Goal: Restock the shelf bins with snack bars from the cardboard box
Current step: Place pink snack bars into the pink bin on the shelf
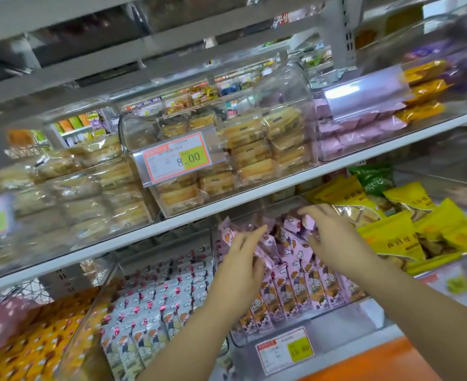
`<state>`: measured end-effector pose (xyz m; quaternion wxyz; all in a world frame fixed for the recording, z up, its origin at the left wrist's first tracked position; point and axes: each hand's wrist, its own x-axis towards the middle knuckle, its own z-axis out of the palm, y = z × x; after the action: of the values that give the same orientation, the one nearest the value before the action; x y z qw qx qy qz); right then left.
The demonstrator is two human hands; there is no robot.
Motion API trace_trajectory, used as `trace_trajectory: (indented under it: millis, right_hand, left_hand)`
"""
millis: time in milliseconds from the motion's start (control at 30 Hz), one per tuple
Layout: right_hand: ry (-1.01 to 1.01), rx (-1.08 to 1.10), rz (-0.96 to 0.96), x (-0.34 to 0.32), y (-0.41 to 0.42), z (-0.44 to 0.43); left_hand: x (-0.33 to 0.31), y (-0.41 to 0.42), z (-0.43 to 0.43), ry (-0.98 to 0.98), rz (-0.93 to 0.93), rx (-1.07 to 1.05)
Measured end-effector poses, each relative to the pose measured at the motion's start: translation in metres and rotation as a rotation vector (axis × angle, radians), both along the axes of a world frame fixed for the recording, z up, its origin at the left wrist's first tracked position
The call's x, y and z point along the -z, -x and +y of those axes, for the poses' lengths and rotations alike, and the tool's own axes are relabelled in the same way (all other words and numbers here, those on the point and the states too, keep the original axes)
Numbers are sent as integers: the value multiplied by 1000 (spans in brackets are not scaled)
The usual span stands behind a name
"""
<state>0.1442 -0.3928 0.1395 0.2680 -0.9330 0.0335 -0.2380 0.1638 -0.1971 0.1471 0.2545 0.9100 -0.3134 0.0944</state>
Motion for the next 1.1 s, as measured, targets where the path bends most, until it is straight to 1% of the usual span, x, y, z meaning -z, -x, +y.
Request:
trace_trajectory:
  millis: [133, 200, 233, 400, 500, 633, 733, 800, 933, 1000, 1100]
  right_hand:
    - [-76, -21, -220, -11, 10, -3]
    - [-101, -58, -281, -19, 20, -3]
    - [-126, -80, -283, -23, 25, -3]
    - [-266, -153, -228, -36, 43, -4]
    - [-358, -171, -184, -39, 48, -6]
    - [-384, -196, -121, -39, 47, -6]
    - [-378, -232, -40, -37, 40, -4]
    - [-433, -247, -5, -34, 37, -1]
    - [-503, -343, 126, -31, 37, 4]
    - [-516, -378, 181, -30, 38, 6]
    - [-532, -374, 175, -32, 36, 8]
  left_hand:
    - [-2, 2, -6, 20, -56, 6]
    - [-2, 3, -11, 35, -85, 2]
    - [-2, 5, -13, 38, -91, 2]
    - [-1, 10, -24, 23, -103, 31]
    - [-1, 12, -26, 2, -75, 65]
    - [-4, 11, -29, -46, -66, 49]
    - [-7, 13, -30, -70, -114, 58]
    - [-9, 16, -27, -84, -146, 68]
    - [-11, 19, -19, -36, -174, 77]
    - [-12, 21, -16, 24, -144, 75]
    - [-14, 29, -14, 174, -45, 41]
